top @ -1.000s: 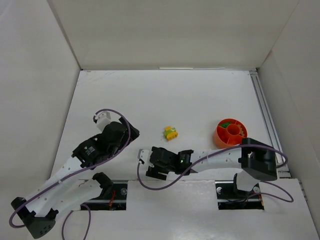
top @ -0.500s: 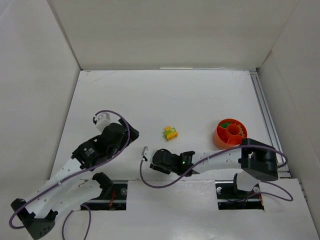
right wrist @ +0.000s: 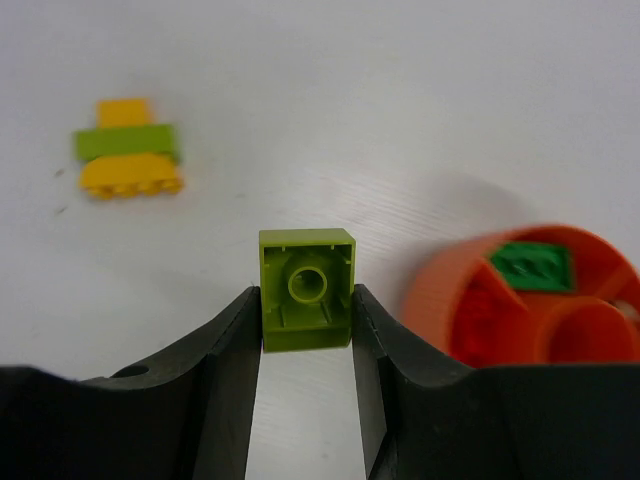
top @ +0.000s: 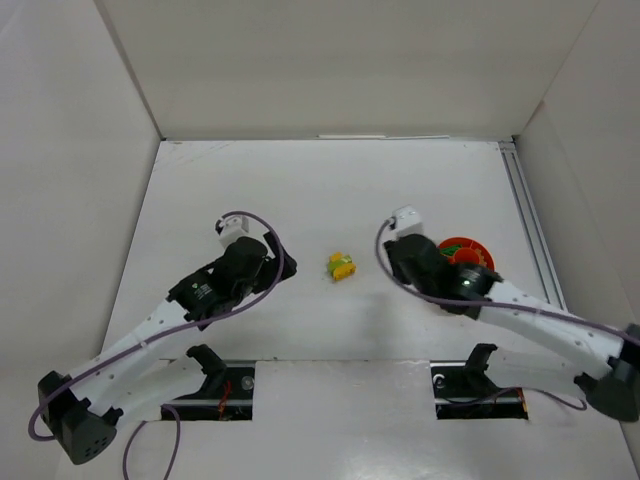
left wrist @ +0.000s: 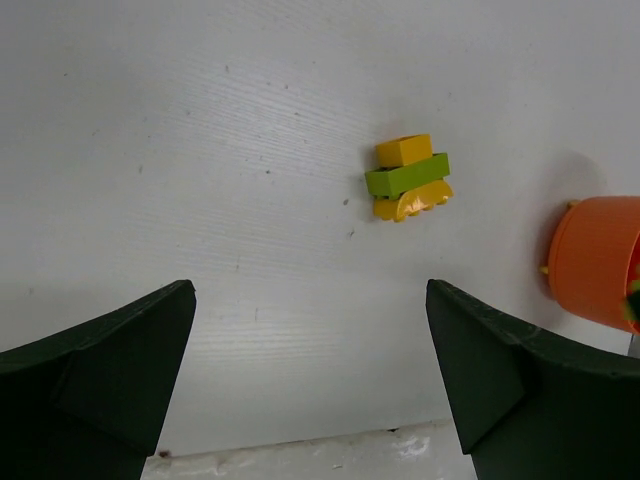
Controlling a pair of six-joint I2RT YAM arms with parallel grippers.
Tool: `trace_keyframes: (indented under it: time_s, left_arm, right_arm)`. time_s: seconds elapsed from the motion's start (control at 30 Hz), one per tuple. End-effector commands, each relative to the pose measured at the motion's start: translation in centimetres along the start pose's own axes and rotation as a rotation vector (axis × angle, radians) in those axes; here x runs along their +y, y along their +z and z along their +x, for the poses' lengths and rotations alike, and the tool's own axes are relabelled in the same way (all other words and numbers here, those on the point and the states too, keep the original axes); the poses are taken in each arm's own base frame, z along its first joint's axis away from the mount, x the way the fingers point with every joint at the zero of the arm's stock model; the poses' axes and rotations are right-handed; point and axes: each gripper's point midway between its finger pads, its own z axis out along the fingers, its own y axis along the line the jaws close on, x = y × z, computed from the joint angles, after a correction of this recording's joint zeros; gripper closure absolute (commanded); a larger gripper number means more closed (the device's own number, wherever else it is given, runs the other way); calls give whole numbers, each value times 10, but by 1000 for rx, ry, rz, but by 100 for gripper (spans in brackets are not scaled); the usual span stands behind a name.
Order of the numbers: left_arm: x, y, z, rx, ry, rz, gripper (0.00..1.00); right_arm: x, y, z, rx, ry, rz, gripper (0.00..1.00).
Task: Sort the legos into containers by color
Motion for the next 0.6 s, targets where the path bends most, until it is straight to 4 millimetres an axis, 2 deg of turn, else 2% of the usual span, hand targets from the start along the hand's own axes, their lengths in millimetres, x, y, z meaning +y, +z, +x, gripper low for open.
trace_keyframes:
  time_s: [0.0, 0.03, 0.07, 0.13, 0.17, 0.2, 0.27, 0.33, 0.37, 0.47, 0.57]
  left_arm:
    - [-21, 12, -2, -6, 79, 85, 1]
    - [-27, 13, -5, -13, 75, 96, 1]
    - [-26, 17, -4, -12, 112, 91, 1]
    - [-32, 24, -4, 2, 145, 91, 1]
    - [-41, 25, -7, -3, 155, 116, 1]
    - [-40, 32, -1, 18, 197, 107, 1]
    - [-55, 35, -6, 15, 219, 148, 1]
    - [-55, 45, -2, 36, 242, 123, 1]
    - [-62, 45, -7, 29, 263, 129, 1]
    - [-71, 55, -10, 33, 288, 123, 1]
    - [-72, 67, -8, 59, 311, 102, 1]
  right_arm:
    - [-73, -36, 11, -14, 213, 155, 69]
    - [-101, -39, 17, -13, 285, 226, 69]
    - [-117, -51, 18, -51, 330, 249, 69]
    - [-143, -59, 22, -63, 396, 292, 69]
    - [-149, -61, 23, -63, 407, 303, 69]
    - [-155, -59, 30, -33, 409, 321, 69]
    - [-168, -55, 41, 26, 435, 364, 69]
    - [-173, -44, 52, 111, 431, 387, 69]
    - [-177, -43, 55, 134, 435, 399, 69]
    - [-181, -31, 55, 166, 427, 395, 70]
    - [-185, -26, 49, 140, 438, 389, 70]
